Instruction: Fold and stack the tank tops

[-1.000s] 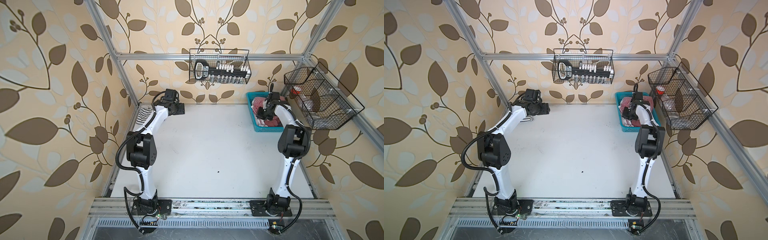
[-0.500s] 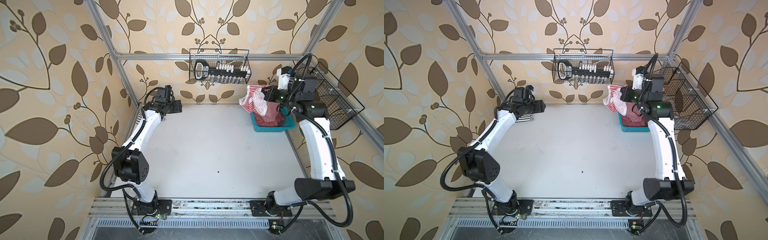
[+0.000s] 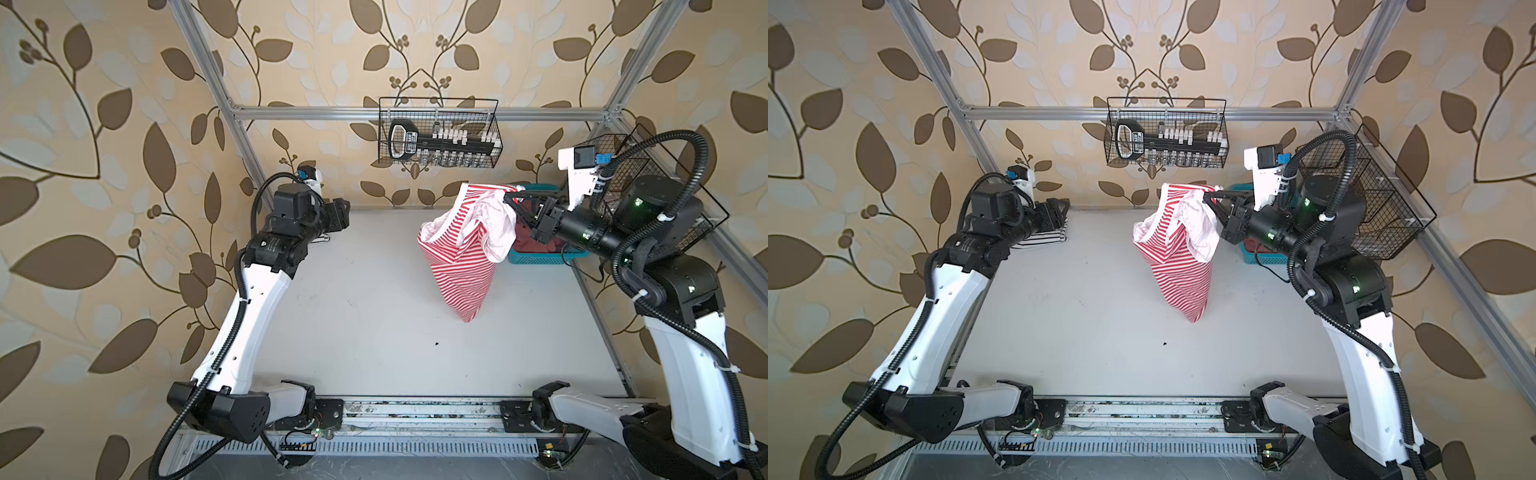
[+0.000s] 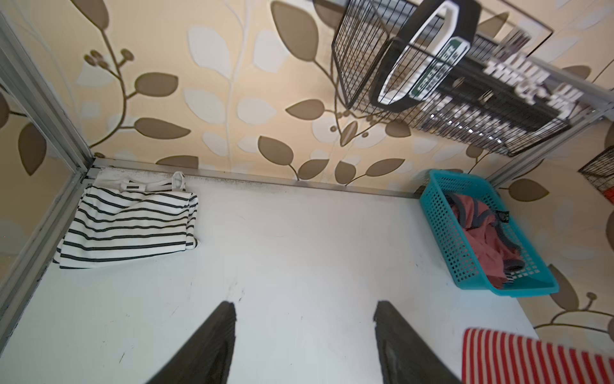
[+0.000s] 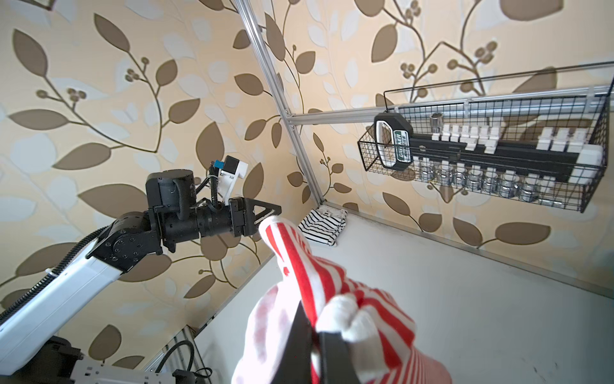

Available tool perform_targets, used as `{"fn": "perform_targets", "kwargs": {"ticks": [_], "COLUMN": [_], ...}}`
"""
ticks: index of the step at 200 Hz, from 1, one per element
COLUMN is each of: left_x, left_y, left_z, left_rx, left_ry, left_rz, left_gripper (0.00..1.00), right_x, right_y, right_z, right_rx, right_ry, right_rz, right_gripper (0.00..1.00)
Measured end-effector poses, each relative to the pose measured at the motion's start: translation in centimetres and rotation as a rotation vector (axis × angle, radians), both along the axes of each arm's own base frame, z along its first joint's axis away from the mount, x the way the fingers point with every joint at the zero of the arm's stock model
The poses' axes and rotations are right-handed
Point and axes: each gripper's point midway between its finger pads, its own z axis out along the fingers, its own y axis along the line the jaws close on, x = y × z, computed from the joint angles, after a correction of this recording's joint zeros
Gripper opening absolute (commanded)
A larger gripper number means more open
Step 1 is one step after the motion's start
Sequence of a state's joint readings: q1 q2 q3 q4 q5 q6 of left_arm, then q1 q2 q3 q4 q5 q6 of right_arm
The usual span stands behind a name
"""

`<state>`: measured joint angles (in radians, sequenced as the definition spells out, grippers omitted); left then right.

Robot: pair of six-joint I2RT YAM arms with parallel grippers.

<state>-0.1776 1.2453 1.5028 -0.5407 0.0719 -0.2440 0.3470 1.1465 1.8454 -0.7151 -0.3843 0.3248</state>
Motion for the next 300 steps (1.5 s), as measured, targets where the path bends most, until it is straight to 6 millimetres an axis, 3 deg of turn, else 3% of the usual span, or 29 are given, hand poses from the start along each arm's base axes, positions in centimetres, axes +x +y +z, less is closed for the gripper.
{"fn": "perform_targets", "kwargs": {"ticks": [34, 67, 75, 107, 124, 148, 161, 171, 188, 200, 218, 245, 267, 283, 300], "left_x": [-1.2, -1.3, -1.3, -1.3, -1.2, -0.9, -0.8, -0.8, -1.1, -1.5, -2.6, -5.3, -8.8, -11.8, -14.9], "left_y": [0.2, 0.3, 0.3, 0.7, 0.9, 1.0, 0.7, 0.2, -1.6, -3.7, -8.0, -15.6, -21.1, -23.6, -25.3], "left_z": [1.4, 0.4, 0.0, -1.0, -1.5, -2.2, -2.9, -3.7, -5.3, -6.8, -9.2, -14.0, -19.7, -23.3, -26.2], "left_rx": [-0.02, -0.021, -0.019, -0.004, 0.003, 0.004, -0.006, -0.017, -0.032, -0.034, -0.023, 0.024, 0.103, 0.169, 0.233], "left_ry": [-0.038, -0.014, -0.003, 0.024, 0.041, 0.065, 0.085, 0.11, 0.165, 0.215, 0.296, 0.447, 0.614, 0.729, 0.827], "left_rz": [0.005, 0.009, 0.011, 0.035, 0.046, 0.053, 0.045, 0.027, -0.03, -0.091, -0.216, -0.432, -0.586, -0.668, -0.736], "left_gripper": [0.67, 0.67, 0.67, 0.68, 0.67, 0.66, 0.65, 0.64, 0.63, 0.61, 0.59, 0.58, 0.58, 0.58, 0.58], "right_x": [-1.0, 0.8, 1.8, 8.1, 12.6, 19.5, 22.9, 25.1, 27.2, 27.5, 27.1, 22.6, 18.8, 16.5, 14.4], "right_y": [1.4, 4.0, 4.7, 8.3, 10.7, 13.0, 13.5, 13.6, 12.8, 11.6, 9.4, 4.5, 0.2, -2.5, -4.5], "right_z": [-2.3, -8.0, -9.6, -17.9, -23.6, -31.0, -34.3, -36.5, -38.5, -38.9, -37.3, -33.7, -31.3, -32.2, -36.0], "right_rx": [-0.018, -0.074, -0.088, -0.171, -0.216, -0.236, -0.231, -0.216, -0.207, -0.207, -0.21, -0.238, -0.251, -0.278, -0.329], "right_ry": [0.048, 0.18, 0.216, 0.391, 0.505, 0.65, 0.704, 0.741, 0.772, 0.793, 0.766, 0.723, 0.671, 0.684, 0.761], "right_rz": [-0.005, -0.019, -0.026, -0.072, -0.079, -0.084, -0.089, -0.096, -0.106, -0.12, -0.151, -0.214, -0.285, -0.331, -0.362], "right_gripper": [0.0, 0.0, 0.06, 0.06, 0.0, 0.0, 0.09, 0.22, 0.38, 0.44, 0.49, 0.52, 0.53, 0.52, 0.52]}}
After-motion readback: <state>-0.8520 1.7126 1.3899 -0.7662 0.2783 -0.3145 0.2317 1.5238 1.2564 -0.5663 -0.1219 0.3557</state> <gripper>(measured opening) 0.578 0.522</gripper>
